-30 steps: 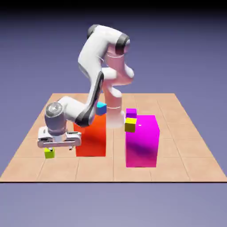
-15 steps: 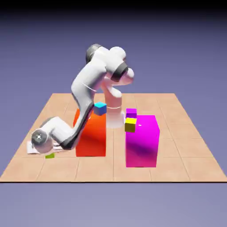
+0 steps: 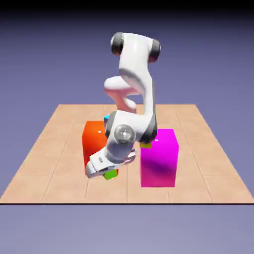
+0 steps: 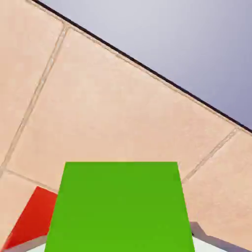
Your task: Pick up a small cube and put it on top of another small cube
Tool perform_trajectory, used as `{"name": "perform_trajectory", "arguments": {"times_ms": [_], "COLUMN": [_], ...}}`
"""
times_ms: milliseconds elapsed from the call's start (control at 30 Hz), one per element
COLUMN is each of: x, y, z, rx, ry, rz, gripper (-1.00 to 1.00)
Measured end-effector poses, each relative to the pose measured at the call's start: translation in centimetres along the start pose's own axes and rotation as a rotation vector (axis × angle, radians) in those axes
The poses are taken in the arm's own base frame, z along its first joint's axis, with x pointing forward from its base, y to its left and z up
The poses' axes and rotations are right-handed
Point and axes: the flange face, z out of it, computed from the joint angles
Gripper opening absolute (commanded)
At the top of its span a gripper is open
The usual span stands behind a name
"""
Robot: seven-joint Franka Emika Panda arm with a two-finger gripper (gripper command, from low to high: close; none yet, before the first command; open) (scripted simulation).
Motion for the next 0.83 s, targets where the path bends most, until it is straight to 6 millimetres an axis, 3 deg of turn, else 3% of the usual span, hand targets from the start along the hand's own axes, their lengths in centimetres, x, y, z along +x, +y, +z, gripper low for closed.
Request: {"name": "perform_trajectory", "arguments": {"times_ms": [100,300,400,500,533,567,733,767,833], "x": [-4.5,-15.2,-20.8,-24.2,-22.8,-23.1,-22.3,-22.3,-22.2], "y": [-6.5,-9.8,-10.4,-7.5,-5.7,-6.2,-5.5,-5.5,-5.5], "z": [-6.0,-11.1,-12.8,-12.1,-10.8,-10.9,-4.6,-4.3,-4.3], "rx": [-0.031,-0.133,-0.208,-0.277,-0.259,-0.264,-0.263,-0.263,-0.265], "ry": [0.090,0.095,0.106,0.038,-0.017,-0.012,-0.013,-0.013,-0.012], "rz": [-0.091,-0.205,-0.242,-0.227,-0.208,-0.218,-0.217,-0.217,-0.217], "gripper": [-1.00,-1.00,-1.00,-1.00,-1.00,-1.00,-1.00,1.00,1.00]}}
